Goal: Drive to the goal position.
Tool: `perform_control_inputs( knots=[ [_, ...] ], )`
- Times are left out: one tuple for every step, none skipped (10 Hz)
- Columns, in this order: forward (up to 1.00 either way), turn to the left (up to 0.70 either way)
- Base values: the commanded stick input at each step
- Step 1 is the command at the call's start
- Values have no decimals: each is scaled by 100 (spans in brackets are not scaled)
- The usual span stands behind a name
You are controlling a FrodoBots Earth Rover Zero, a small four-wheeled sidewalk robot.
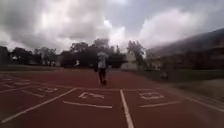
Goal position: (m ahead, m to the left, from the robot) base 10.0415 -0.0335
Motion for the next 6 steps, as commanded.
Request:
perform_control_inputs(
  knots=[
    [70, 0],
    [70, 0],
    [70, 0],
    [70, 0],
    [70, 0],
    [70, 0]
  ],
)
